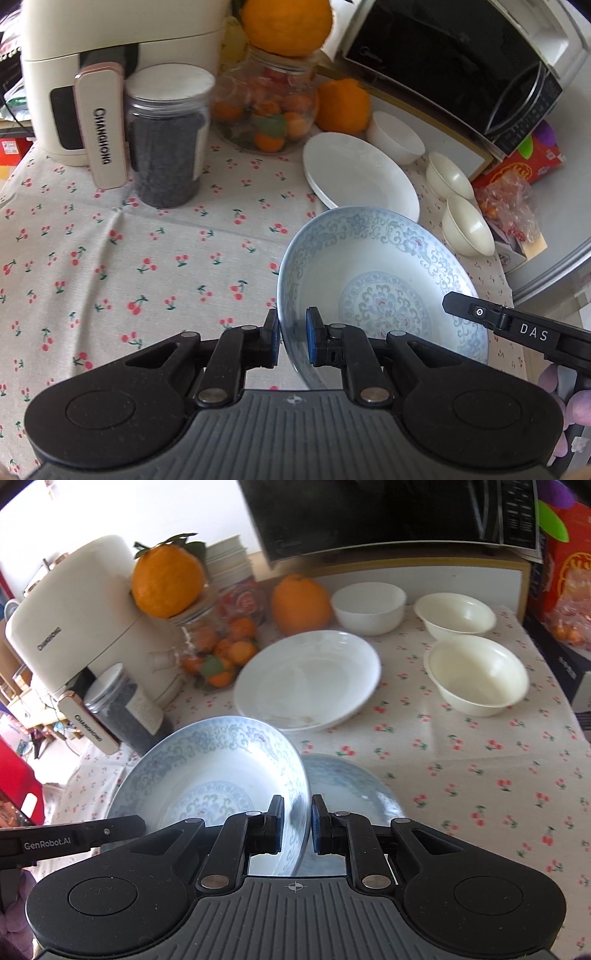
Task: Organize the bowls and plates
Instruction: 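Lift the blue-patterned plate with both grippers and lower it onto the other blue plate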
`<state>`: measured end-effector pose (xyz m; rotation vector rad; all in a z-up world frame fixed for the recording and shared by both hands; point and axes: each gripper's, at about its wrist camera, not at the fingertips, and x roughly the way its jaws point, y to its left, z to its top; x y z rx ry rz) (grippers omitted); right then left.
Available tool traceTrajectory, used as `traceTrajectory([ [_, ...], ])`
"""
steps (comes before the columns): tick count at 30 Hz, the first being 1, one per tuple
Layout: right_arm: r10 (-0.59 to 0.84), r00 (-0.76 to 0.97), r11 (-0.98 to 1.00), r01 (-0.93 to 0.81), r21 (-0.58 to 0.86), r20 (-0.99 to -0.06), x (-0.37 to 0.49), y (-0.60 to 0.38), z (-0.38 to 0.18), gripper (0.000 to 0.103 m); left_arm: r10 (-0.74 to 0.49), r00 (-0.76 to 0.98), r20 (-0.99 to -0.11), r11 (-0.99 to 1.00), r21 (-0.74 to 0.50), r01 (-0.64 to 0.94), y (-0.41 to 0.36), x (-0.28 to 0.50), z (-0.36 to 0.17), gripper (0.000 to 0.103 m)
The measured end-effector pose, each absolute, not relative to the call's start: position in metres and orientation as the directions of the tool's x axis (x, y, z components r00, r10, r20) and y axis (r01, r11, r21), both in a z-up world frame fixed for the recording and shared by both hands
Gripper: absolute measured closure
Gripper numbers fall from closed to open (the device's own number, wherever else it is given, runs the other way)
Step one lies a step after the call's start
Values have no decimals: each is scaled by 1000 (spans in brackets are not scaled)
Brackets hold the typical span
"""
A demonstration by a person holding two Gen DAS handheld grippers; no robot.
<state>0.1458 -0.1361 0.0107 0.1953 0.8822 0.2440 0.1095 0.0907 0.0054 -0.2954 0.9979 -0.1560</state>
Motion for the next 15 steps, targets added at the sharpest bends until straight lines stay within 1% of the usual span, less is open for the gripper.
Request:
traceTrajectory([
  [15, 211, 550, 975, -62, 212, -809, 141, -158, -5, 87, -219, 512, -831, 973, -225, 51, 51, 116, -7, 90],
])
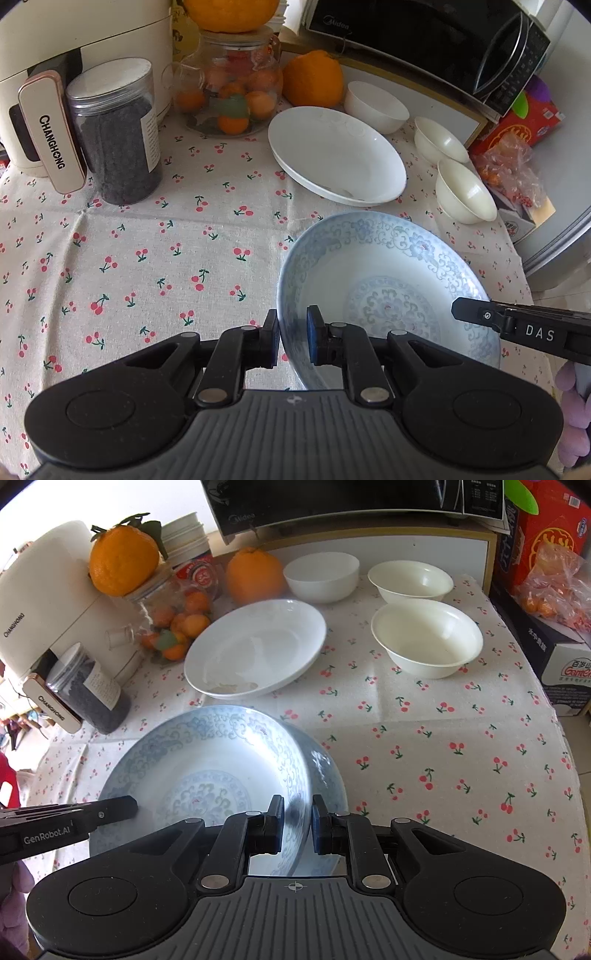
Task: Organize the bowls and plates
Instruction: 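Lift the blue-patterned plate with both grippers and lower it onto the other blue plate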
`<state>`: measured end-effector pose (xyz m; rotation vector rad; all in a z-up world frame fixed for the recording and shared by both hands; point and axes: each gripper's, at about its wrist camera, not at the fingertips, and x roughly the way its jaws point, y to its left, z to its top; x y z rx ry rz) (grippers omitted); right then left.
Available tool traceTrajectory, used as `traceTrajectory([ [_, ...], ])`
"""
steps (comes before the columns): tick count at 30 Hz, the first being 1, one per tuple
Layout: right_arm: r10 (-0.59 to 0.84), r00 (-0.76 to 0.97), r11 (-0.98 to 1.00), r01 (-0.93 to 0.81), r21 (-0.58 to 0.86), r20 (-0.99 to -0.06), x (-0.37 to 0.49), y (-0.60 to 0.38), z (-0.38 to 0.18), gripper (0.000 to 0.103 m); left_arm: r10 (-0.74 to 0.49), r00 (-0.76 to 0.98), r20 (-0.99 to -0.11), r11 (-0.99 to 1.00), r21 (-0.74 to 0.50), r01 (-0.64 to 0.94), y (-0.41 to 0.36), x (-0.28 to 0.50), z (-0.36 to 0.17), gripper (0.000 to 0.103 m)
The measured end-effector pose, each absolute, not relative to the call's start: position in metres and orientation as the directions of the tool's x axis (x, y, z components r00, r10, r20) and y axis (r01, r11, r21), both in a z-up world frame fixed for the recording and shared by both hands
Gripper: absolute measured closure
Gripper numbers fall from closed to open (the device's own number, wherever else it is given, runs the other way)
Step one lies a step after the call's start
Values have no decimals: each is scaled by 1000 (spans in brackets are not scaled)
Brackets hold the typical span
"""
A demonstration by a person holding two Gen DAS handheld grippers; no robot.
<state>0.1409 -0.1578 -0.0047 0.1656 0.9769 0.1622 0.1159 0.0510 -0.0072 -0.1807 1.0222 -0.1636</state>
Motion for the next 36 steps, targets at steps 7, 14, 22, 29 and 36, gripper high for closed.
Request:
traceTrajectory([
  [7, 161, 519, 986, -42, 163, -839, 139, -155, -11, 87, -170, 515, -840, 985, -147, 85, 36, 116, -13, 89],
  [14, 110, 541, 994, -63, 90, -834, 136, -148, -8, 87, -120, 534, -837, 990, -57, 132, 25, 112, -15, 89],
  [22, 63, 555, 997, -76, 24, -829, 134, -144, -9, 87, -83, 542, -836, 985, 15, 174, 13, 109, -19, 89],
  [29, 37, 562, 995, -94, -19, -826, 133, -139, -11, 86, -71, 548, -833, 982, 38, 184, 12, 108, -18, 89],
  [36, 15, 547, 991, -120, -60, -837, 133, -134, -18, 84, -70, 548, -834, 982, 39, 184, 11, 108, -18, 89],
])
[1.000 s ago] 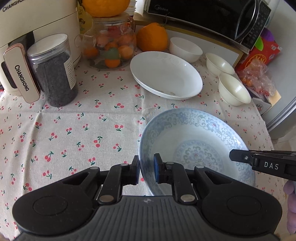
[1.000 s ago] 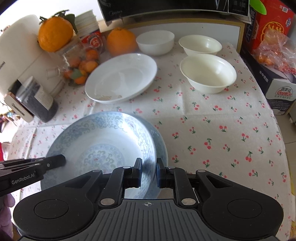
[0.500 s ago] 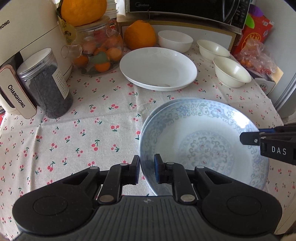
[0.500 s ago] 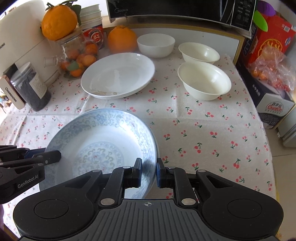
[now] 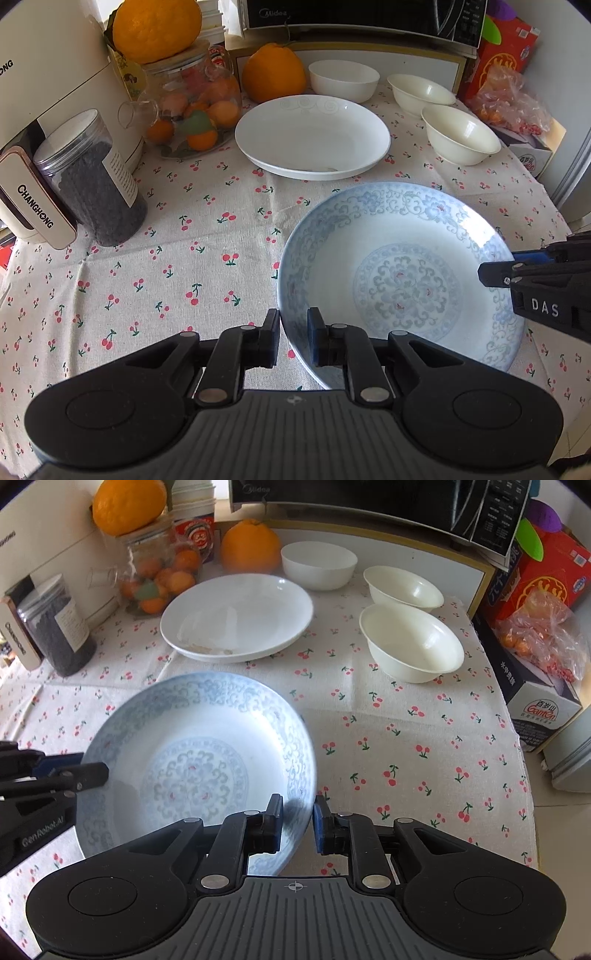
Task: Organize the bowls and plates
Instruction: 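Lift the blue-patterned plate with both grippers and lower it onto the other blue plate, then open both grippers to release the stacked blue-patterned plate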
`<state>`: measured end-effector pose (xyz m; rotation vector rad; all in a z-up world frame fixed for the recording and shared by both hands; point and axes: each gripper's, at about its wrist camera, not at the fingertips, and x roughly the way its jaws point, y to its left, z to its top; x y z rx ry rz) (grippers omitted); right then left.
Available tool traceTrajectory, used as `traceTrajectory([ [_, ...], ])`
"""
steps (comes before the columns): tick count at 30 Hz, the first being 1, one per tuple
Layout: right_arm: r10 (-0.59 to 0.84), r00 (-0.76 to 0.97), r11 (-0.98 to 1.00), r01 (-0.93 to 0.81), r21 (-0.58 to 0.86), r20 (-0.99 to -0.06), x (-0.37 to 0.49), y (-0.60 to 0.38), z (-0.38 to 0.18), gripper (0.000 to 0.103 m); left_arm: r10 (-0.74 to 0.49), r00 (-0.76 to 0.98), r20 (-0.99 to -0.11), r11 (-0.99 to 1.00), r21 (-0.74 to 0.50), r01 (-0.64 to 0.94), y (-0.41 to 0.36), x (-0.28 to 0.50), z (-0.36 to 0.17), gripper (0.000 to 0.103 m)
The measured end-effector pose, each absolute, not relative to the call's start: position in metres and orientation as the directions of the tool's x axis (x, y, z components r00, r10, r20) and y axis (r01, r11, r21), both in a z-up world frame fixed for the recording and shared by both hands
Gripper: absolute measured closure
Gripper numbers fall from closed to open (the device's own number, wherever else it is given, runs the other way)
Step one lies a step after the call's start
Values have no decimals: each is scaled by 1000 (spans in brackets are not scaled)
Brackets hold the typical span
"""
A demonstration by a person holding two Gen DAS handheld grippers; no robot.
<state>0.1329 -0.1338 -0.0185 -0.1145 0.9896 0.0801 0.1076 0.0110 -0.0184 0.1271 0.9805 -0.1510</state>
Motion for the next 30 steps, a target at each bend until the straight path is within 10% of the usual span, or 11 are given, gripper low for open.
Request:
traceTrajectory([
  [13, 21, 539, 988, -140, -65, -842, 136, -132, -19, 78, -95, 533, -841, 985, -1, 175, 14, 109, -17, 88],
  [19, 66, 569, 989, -149, -24, -820, 136, -134, -8, 40, -118, 542, -832, 983, -20, 183, 13, 110, -13, 78],
  [30, 175, 552, 982, -36, 186, -816, 148, -163, 1, 22, -145, 599, -787, 987, -73, 143, 24, 116, 4, 23],
])
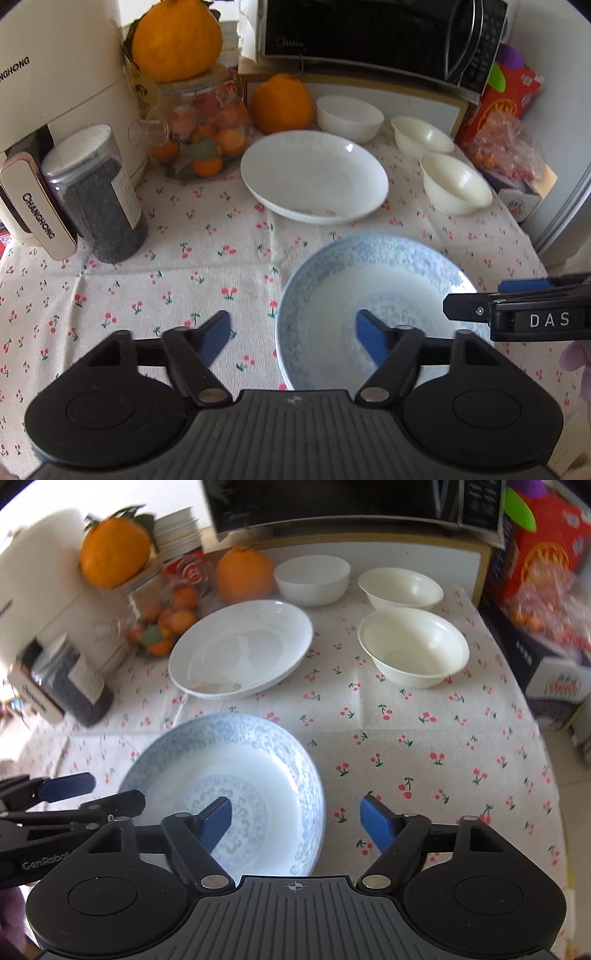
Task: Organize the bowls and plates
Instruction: 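Open both grippers to release the stacked blue-patterned plate, then close the left gripper on the plain white plate rim while the right gripper grips it too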
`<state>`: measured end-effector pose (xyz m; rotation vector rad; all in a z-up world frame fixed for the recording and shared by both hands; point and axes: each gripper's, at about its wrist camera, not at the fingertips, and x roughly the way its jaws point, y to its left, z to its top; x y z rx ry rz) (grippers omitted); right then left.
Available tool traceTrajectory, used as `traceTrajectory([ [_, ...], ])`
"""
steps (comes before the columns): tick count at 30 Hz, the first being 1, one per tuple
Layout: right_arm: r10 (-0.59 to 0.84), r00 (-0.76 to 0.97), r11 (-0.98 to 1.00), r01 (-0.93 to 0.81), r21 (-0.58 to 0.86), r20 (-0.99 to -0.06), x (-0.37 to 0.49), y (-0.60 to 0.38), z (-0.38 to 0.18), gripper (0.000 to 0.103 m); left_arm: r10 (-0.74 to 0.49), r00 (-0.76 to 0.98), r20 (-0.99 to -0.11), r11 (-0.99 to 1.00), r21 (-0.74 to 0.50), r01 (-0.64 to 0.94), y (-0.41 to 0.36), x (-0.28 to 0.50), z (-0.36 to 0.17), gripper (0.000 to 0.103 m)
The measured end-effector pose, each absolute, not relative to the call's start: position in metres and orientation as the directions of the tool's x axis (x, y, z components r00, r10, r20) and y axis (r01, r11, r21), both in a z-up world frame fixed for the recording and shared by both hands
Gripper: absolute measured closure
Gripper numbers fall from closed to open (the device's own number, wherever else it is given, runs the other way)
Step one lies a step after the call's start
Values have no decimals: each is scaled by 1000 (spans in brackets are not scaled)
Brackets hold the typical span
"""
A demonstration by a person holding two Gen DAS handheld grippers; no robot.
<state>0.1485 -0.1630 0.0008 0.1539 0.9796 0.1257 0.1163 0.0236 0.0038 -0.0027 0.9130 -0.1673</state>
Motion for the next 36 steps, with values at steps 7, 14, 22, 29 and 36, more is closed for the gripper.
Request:
traceTrajectory([
  [7, 245, 569, 941, 54, 333, -785, 168, -186, 13, 17, -133, 580, -804, 991, -93, 99, 28, 138, 12, 3],
  [14, 259, 593, 931, 56, 360, -762, 194, -187, 20, 15, -124, 595, -794, 992, -121, 45, 36, 169, 20, 1],
  [22, 329, 625, 898, 26, 439, -708, 231, -191, 14, 15, -161, 618, -770, 979, -205, 0, 48, 208, 2, 1],
  [29, 460, 635, 805, -4, 593, -621, 257, -202, -17, 15, -254, 690, -678, 931, -366, -16, 70, 223, -33, 9],
  [36, 526, 651, 734, -24, 678, -547, 281, -210, -40, 15, -314, 717, -622, 885, -465, -16, 75, 238, -45, 25],
])
